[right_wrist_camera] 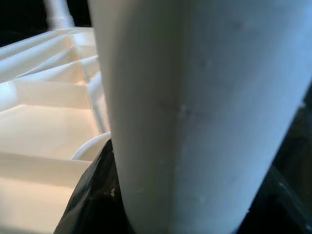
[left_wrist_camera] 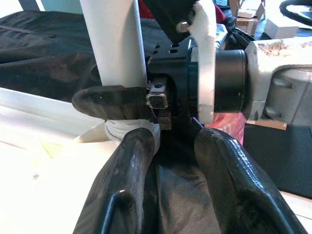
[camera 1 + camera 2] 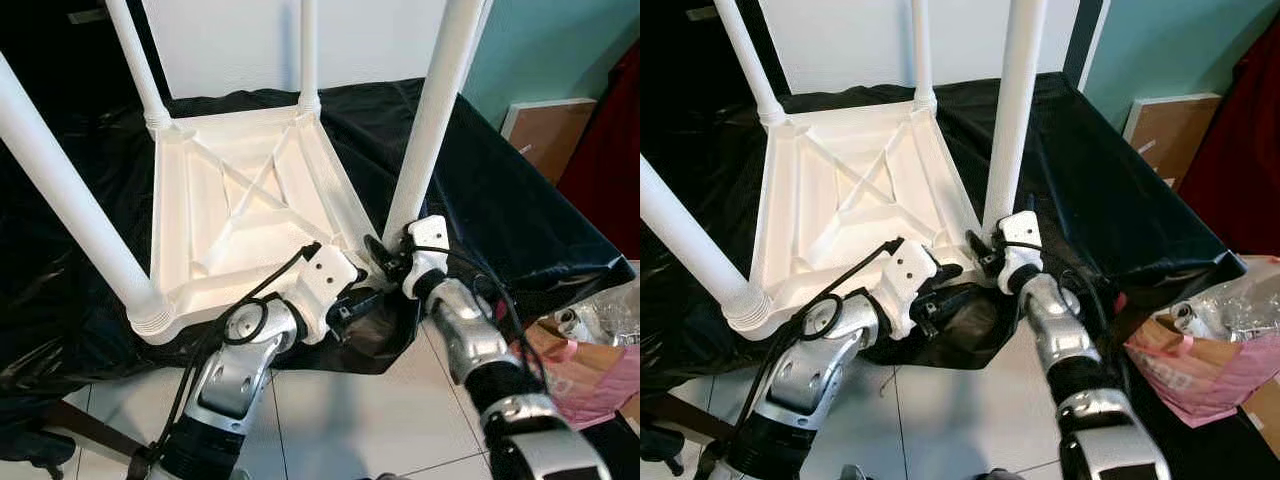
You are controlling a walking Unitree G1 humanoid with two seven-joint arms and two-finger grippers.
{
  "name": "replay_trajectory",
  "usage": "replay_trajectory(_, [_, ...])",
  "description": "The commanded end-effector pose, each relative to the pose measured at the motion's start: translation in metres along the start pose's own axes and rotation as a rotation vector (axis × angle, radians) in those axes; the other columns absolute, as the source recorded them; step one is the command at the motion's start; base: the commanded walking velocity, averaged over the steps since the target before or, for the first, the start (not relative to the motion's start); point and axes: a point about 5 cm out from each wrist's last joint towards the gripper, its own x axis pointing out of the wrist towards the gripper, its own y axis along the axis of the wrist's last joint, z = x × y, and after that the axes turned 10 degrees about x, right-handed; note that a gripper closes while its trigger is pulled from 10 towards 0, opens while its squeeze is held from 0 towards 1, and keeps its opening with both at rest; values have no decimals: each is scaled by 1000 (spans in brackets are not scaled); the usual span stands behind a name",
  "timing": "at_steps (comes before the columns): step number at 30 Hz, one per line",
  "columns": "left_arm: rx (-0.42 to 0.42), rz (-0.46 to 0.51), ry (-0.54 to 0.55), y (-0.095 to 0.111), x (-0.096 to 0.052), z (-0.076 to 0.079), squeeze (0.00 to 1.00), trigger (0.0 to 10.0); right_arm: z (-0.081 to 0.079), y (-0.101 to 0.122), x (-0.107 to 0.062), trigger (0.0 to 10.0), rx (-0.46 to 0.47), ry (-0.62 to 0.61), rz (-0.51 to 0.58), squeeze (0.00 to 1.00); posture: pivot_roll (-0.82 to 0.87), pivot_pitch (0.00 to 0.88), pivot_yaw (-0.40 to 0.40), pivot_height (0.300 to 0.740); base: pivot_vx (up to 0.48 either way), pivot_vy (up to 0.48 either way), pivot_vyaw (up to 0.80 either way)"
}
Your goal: Building children table
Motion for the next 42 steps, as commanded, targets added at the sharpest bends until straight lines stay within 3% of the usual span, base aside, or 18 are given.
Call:
replay_trajectory(1, [-7,-10,48,-1,1,2,0,10000,5,-24,-10,10000,25,-79,-106,0,-19,79,-8,740,0,0,0])
replay_trajectory(6, [-6,-3,22,0,4,5,0,10000,-11,-32,-17,10000,86,-262,-64,0,-36,73,8,740,0,0,0])
replay_trajectory(31, [-2,4,8,1,6,6,0,10000,-22,-23,-21,10000,57,-266,-20,0,-37,70,1,740,0,0,0])
replay_trajectory(32, [-2,2,11,0,6,6,0,10000,-22,-23,-21,10000,58,-258,-20,816,-36,70,-1,740,0,0,0])
replay_trajectory(35, [-3,1,13,0,5,6,0,10000,-22,-22,-20,10000,55,-251,-16,816,-35,73,-2,740,0,0,0])
replay_trajectory(36, [-5,0,16,0,5,6,0,10000,-22,-20,-21,10000,56,-237,-10,1000,-31,75,-6,740,0,0,0])
replay_trajectory(42, [-7,-2,21,0,4,6,0,10000,-20,-15,-22,10000,58,-177,13,1000,-26,75,-6,740,0,0,0])
